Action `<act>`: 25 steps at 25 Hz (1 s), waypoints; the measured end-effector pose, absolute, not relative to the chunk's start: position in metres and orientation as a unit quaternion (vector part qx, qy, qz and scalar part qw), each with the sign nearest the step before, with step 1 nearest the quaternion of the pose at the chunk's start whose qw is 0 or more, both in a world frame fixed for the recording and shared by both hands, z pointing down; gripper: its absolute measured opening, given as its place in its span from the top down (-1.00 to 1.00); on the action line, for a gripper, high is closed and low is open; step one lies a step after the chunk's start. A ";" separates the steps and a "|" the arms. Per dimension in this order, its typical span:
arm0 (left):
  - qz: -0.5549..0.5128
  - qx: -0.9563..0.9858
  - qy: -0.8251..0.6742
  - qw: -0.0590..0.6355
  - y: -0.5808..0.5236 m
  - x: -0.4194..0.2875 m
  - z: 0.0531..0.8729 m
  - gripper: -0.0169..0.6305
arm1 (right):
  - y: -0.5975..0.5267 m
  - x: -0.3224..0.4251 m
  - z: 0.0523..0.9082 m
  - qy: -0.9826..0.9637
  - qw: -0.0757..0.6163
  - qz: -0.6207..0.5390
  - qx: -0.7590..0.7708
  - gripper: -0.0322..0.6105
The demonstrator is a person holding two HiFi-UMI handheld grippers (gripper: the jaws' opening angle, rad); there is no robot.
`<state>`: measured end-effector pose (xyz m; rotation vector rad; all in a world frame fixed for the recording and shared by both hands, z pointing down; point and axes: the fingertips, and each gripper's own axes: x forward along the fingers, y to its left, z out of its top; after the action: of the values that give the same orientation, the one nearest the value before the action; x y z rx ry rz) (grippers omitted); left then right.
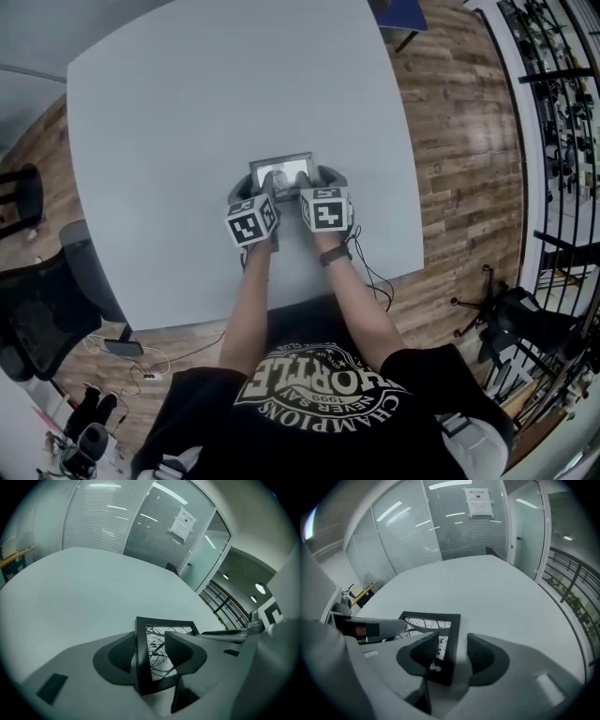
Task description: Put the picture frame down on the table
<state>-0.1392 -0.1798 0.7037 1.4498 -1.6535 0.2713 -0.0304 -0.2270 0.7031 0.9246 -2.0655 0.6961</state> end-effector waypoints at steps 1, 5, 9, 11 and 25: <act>0.122 0.585 -0.669 0.442 -0.178 -0.140 0.704 0.35 | -0.225 -0.029 0.705 -0.806 0.379 0.278 0.359 0.28; 0.124 0.587 -0.672 0.433 -0.166 -0.143 0.693 0.19 | -0.220 -0.016 0.698 -0.808 0.365 0.281 0.367 0.26; 0.113 0.602 -0.680 0.403 -0.163 -0.150 0.669 0.19 | -0.217 -0.023 0.672 -0.839 0.327 0.253 0.355 0.26; 0.110 0.610 -0.681 0.389 -0.158 -0.149 0.655 0.19 | -0.209 -0.025 0.654 -0.852 0.305 0.237 0.354 0.26; 0.071 0.674 -0.685 0.269 -0.084 -0.134 0.535 0.20 | -0.149 -0.001 0.523 -0.890 0.168 0.139 0.399 0.29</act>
<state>-0.1342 -0.0843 0.5351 1.8161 -1.8465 0.1920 -0.0008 -0.1493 0.5231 1.1359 -2.5324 0.3955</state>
